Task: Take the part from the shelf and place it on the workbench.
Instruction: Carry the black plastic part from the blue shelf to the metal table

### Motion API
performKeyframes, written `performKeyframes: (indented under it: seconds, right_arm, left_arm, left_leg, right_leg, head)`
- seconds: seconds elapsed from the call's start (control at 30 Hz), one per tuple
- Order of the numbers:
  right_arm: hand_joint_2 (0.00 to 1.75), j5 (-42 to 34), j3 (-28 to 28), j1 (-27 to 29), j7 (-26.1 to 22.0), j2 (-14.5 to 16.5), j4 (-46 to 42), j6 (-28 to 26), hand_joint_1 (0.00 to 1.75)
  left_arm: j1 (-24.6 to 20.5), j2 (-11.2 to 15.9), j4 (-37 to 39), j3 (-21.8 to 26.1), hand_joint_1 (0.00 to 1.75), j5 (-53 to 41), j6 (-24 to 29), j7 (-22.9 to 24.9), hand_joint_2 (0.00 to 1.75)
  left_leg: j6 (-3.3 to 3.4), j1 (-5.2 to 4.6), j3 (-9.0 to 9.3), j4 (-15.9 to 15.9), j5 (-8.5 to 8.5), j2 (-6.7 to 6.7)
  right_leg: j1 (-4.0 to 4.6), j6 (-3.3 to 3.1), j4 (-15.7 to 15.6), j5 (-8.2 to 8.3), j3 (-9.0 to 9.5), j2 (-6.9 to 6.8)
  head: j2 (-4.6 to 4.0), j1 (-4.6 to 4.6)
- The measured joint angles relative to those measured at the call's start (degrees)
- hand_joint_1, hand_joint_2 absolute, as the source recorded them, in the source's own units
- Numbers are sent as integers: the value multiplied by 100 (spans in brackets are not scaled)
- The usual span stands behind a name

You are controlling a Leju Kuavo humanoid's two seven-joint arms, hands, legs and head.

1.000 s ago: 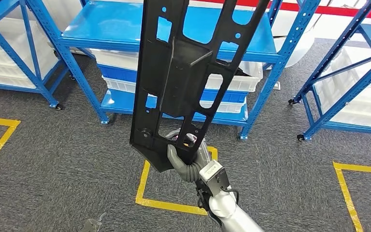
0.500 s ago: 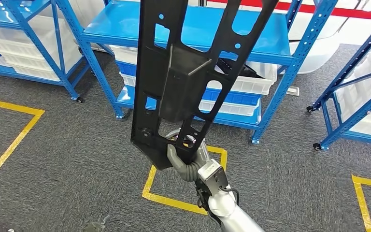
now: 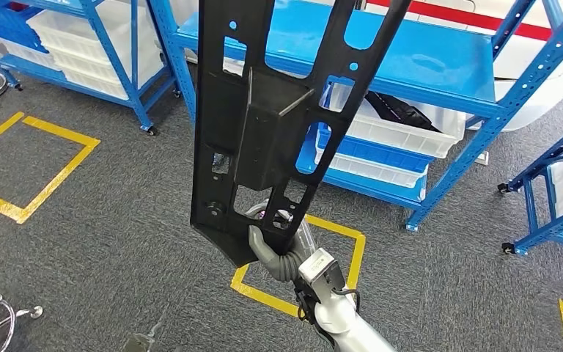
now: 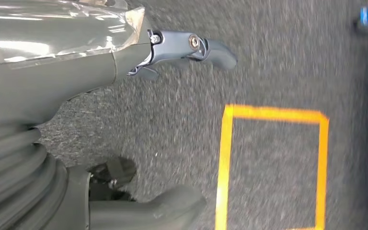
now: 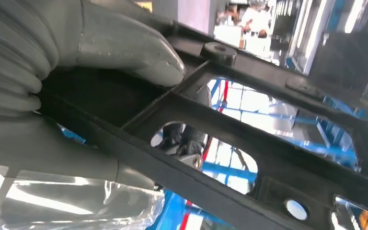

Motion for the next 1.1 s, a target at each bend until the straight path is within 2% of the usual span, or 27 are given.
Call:
performKeyframes:
  seconds: [0.07,0.1,0.13,0.17,0.2,0.23,0.27,0.3,0.37,0.43,0.5,0.57,0.6,0.63,0.67,0.73,0.8,0.87,0.9,0.97,1.03,1.07,1.1]
  right_arm:
    - [175,0,6,46,0,-35,-2,17,175]
    - [175,0,9,66,0,-49,-2,20,175]
    - [175,0,11,76,0,-60,-2,23,175]
    - [175,0,14,81,-1,-64,-5,26,175]
    - [175,-1,14,86,-2,-68,-11,29,175]
    - [175,-2,14,101,-6,-70,-26,32,175]
    - [175,-4,14,127,-10,-75,-46,35,175]
    - [175,-8,15,156,-14,-78,-69,43,175]
    - [175,-14,16,197,-16,-69,-120,80,175]
    - [175,-16,16,202,-10,-38,-174,127,175]
    - [175,-16,14,209,10,-13,-219,175,175]
    - [175,-8,14,228,61,8,-239,249,175]
    - [175,-1,14,235,93,23,-245,290,175]
    - [175,7,14,238,120,47,-253,318,175]
    - [175,13,15,238,140,74,-264,338,175]
    - [175,18,16,231,159,124,-292,371,175]
    - [175,13,15,219,187,158,-311,414,175]
    - [175,5,11,196,219,179,-317,439,175]
    - [175,-2,5,185,228,181,-321,443,175]
    - [175,-19,-15,171,235,157,-331,440,175]
    - [175,-31,-36,191,239,94,-333,433,175]
    - [175,-36,-44,209,239,62,-332,431,175]
    - [175,-42,-52,227,235,29,-331,429,175]
  left_arm:
    - [13,2,-1,-5,0,5,3,1,175]
    - [27,2,-1,-9,0,5,5,1,175]
    - [43,1,-1,-15,0,5,7,1,175]
    - [55,-1,-1,-20,0,5,9,1,175]
    - [62,-3,-1,-24,0,7,12,1,175]
    - [63,-4,-2,-27,0,11,16,1,175]
    - [64,-4,-3,-28,0,17,20,1,175]
    - [69,-4,-4,-28,0,26,25,1,175]
    - [100,1,-5,-28,0,44,42,1,175]
    - [124,3,-6,-32,0,59,61,1,175]
    - [117,-2,-6,-37,0,80,92,1,175]
    - [111,-5,-5,-37,0,109,141,1,175]
    - [113,-5,-5,-36,0,123,167,1,175]
    - [114,-5,-5,-34,0,137,185,1,175]
    - [113,-5,-5,-33,0,150,201,1,175]
    - [97,-6,-6,-30,0,170,224,1,175]
    - [72,-5,-15,-27,0,173,244,1,175]
    - [64,-1,-34,-22,0,171,252,1,175]
    - [72,0,-57,-20,0,162,246,0,175]
    - [78,-2,-119,-19,0,131,219,-2,175]
    - [76,-4,-171,-17,0,105,197,-3,175]
    - [80,-4,-181,-17,0,101,195,-2,175]
    - [91,-5,-188,-17,0,93,191,-2,175]
  left_leg:
    - [16,1,-17,3,12,-127]
    - [15,1,-22,6,17,-192]
    - [8,2,-23,12,21,-259]
    - [-3,3,-25,26,23,-324]
    - [-23,1,-39,48,22,-384]
    - [-50,-8,-65,85,16,-447]
    - [-85,-13,-97,117,16,-498]
    - [-124,-12,-131,134,23,-544]
    - [-189,20,-181,143,45,-602]
    - [-237,27,-278,318,-73,-416]
    - [-280,29,-527,885,-399,-136]
    - [-313,55,-825,1553,-681,-44]
    - [-319,62,-887,1698,-703,-29]
    - [-314,66,-840,1627,-621,-16]
    - [-298,65,-690,1358,-463,14]
    - [-245,25,-287,613,-179,191]
    - [-190,-43,-107,245,-112,311]
    - [-130,-85,-109,197,-107,234]
    - [-93,-82,-90,157,-84,189]
    - [-11,-56,-43,75,-30,88]
    - [30,-43,-37,53,-7,-37]
    - [38,-44,-40,55,-4,-106]
    - [38,-44,-43,57,-4,-173]
  right_leg:
    - [-11,-8,645,-218,-313,80]
    - [-16,24,719,-205,-355,89]
    - [-25,73,580,-108,-293,101]
    - [-44,130,255,49,-140,144]
    - [-72,179,-133,201,34,245]
    - [-98,196,-452,320,179,339]
    - [-115,192,-657,389,268,415]
    - [-110,166,-731,410,294,450]
    - [-100,94,-738,444,291,372]
    - [-113,24,-755,475,289,283]
    - [-94,-29,-762,480,290,173]
    - [-55,-58,-761,470,289,51]
    - [-41,-65,-760,465,290,-7]
    - [-32,-70,-759,461,292,-61]
    - [-27,-75,-759,455,299,-110]
    - [2,-72,-756,440,308,-195]
    - [35,-49,-758,426,304,-274]
    - [42,-7,-778,417,315,-361]
    - [40,14,-758,395,307,-348]
    - [35,20,-462,229,186,-169]
    - [14,-14,242,-63,-149,37]
    - [3,-14,580,-170,-326,77]
    - [-8,8,769,-204,-437,94]
  head:
    - [0,13]
    - [0,13]
    - [0,14]
    - [0,14]
    - [0,16]
    - [-1,13]
    - [-1,8]
    - [-1,6]
    - [-1,-1]
    - [-1,-30]
    - [-1,-69]
    - [0,-80]
    - [0,-82]
    - [0,-83]
    - [-1,-83]
    - [-1,-83]
    - [0,-78]
    - [1,-77]
    - [1,-77]
    - [0,-67]
    - [-1,-48]
    - [-1,-37]
    - [0,-36]
